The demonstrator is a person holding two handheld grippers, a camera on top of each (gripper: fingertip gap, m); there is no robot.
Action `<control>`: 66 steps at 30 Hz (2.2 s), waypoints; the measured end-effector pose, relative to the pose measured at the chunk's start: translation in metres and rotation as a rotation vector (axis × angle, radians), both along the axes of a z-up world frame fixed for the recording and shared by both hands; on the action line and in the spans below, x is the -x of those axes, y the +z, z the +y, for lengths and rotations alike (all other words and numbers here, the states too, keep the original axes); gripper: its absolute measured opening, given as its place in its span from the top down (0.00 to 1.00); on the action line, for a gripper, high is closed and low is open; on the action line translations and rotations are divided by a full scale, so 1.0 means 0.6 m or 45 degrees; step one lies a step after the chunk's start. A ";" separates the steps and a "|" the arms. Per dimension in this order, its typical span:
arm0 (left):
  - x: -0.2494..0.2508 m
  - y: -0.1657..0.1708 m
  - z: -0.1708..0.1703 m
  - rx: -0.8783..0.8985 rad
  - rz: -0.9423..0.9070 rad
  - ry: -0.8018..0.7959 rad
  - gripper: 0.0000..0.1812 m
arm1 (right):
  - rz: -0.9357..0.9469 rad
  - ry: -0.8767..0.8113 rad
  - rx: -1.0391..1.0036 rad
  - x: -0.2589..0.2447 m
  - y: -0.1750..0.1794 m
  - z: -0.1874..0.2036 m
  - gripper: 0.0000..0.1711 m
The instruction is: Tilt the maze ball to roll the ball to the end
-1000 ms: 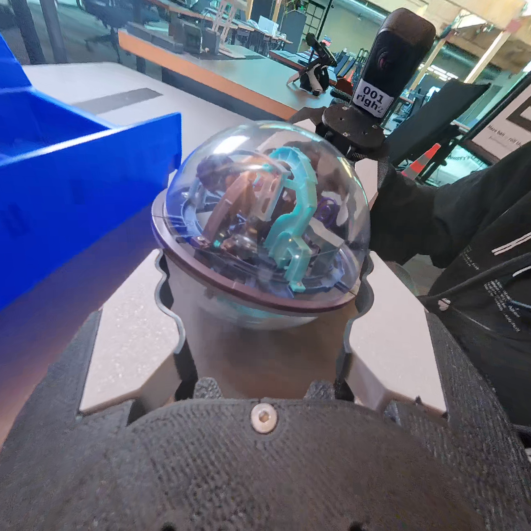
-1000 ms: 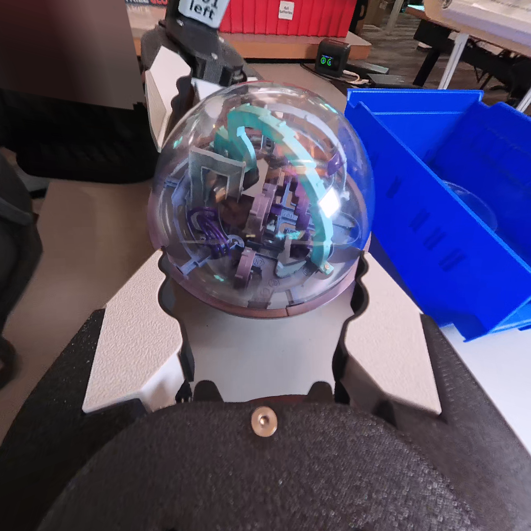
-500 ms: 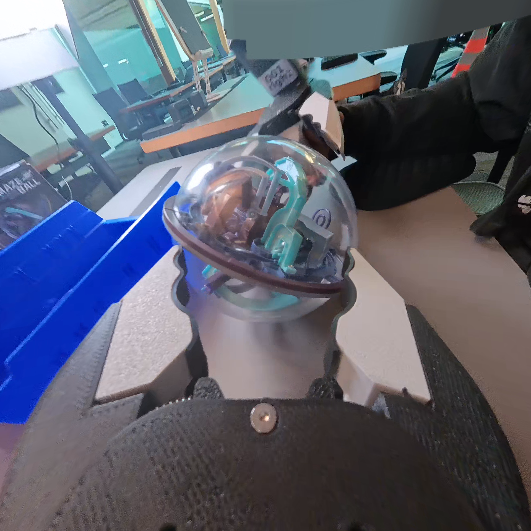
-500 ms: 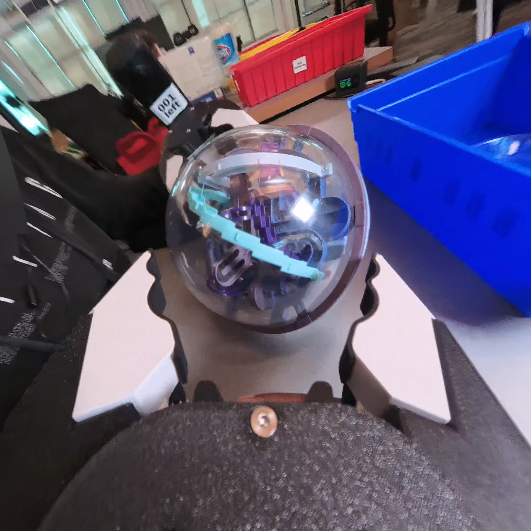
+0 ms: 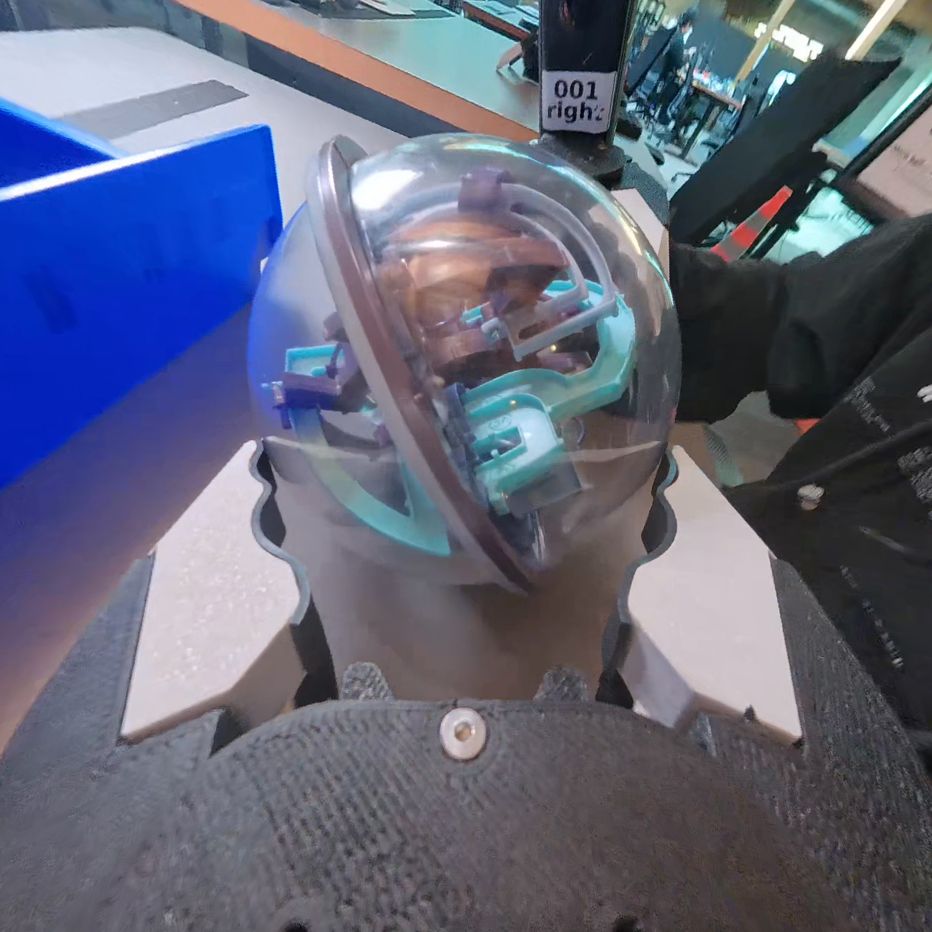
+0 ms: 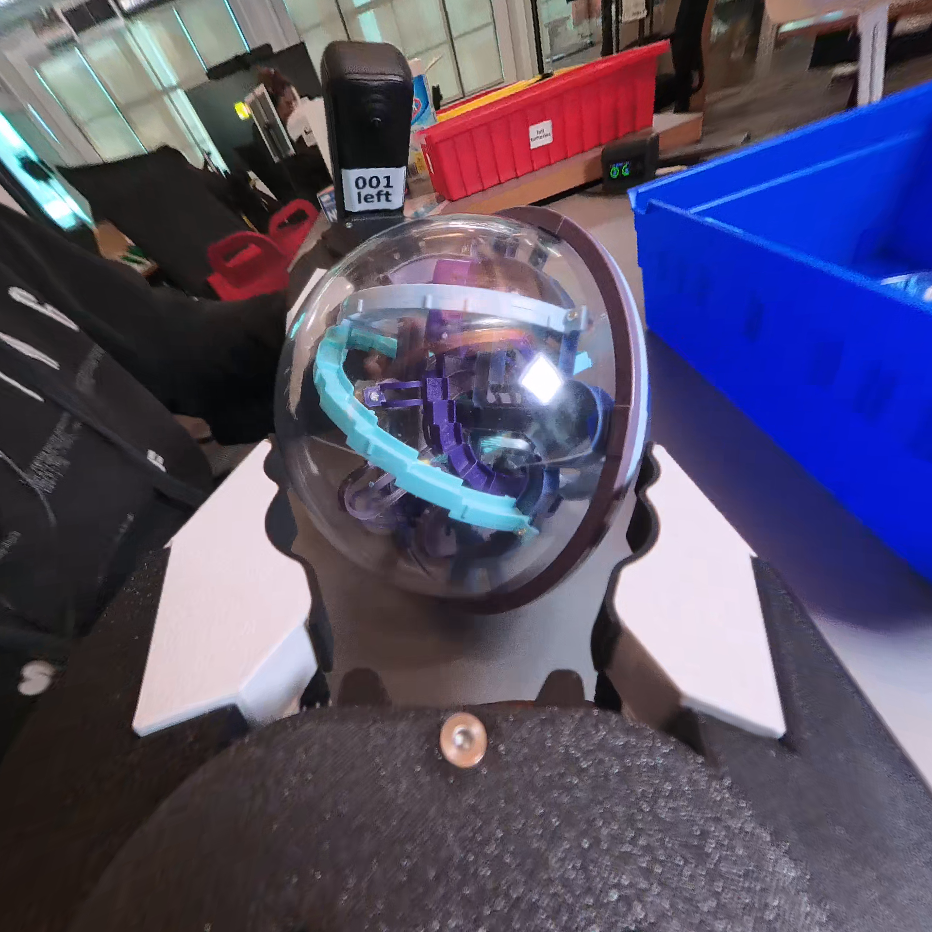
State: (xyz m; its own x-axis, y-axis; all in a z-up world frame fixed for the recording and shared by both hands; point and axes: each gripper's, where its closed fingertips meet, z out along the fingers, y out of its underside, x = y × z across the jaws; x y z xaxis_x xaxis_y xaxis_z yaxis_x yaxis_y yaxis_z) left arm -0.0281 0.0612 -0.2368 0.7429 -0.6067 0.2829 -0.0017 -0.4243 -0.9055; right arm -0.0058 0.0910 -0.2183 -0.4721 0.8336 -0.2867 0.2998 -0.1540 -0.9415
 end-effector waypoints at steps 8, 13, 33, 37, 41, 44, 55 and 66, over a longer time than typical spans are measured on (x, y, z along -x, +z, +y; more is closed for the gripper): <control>0.006 0.000 -0.010 -0.135 0.137 -0.050 0.21 | 0.007 0.025 -0.059 -0.007 -0.003 -0.009 0.22; 0.001 -0.002 -0.013 -0.218 0.251 -0.072 0.22 | -0.128 0.103 -0.019 -0.015 -0.035 -0.018 0.21; 0.016 0.017 -0.003 -0.136 0.062 0.042 0.21 | -0.093 0.019 -0.206 -0.001 -0.047 -0.017 0.23; 0.019 0.037 -0.002 -0.240 0.169 0.051 0.21 | -0.054 -0.012 -0.226 0.009 -0.030 -0.018 0.20; 0.028 0.105 0.002 -0.355 0.129 0.082 0.21 | 0.082 -0.033 -0.200 0.021 0.045 -0.014 0.20; 0.034 0.165 0.001 -0.449 0.152 0.092 0.21 | 0.183 -0.039 -0.265 0.029 0.111 -0.011 0.20; 0.042 0.321 -0.028 -0.628 0.319 0.120 0.21 | 0.489 -0.009 -0.345 0.042 0.270 -0.037 0.20; 0.032 0.341 -0.044 -0.717 0.370 0.120 0.21 | 0.527 0.012 -0.389 0.036 0.281 -0.053 0.20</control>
State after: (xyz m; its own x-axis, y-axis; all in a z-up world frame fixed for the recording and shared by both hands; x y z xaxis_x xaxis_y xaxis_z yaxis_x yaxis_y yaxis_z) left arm -0.0473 0.0346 -0.0323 0.7987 -0.5320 -0.2812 -0.2664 0.1064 -0.9580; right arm -0.0274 0.0593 -0.0498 -0.5023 0.8454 0.1819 -0.1073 0.1478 -0.9832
